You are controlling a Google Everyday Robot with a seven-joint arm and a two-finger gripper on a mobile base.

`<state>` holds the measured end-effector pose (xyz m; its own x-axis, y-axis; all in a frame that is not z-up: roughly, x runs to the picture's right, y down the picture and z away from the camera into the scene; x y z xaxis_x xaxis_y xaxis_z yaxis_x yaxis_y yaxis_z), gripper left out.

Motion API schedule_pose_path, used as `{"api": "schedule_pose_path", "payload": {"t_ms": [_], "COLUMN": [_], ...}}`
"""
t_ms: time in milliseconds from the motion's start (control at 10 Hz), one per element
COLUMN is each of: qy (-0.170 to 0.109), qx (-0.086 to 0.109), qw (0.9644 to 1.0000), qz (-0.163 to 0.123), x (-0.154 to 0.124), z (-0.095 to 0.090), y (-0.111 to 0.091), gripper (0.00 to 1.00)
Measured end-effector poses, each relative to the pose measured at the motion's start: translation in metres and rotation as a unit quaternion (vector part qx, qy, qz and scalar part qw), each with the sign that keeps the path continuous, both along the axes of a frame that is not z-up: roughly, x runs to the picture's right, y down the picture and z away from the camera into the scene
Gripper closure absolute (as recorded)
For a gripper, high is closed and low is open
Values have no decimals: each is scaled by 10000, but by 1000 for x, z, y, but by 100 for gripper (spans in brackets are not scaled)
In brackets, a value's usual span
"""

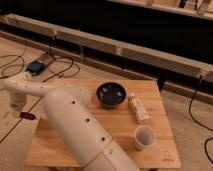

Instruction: Drag the pepper across the table

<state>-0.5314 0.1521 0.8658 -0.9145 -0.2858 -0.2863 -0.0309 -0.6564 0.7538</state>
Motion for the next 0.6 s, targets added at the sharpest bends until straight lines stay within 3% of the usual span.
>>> {"api": "schedule_pose_path", "payload": {"t_ms": [300, 600], "qy": [-224, -368], "qx": [-13, -34], "qw": [9997, 9993], "qz": [-15, -31], "x": [-9, -9], "z": [-5, -7], "y": [1, 0], "gripper": [25, 20]}}
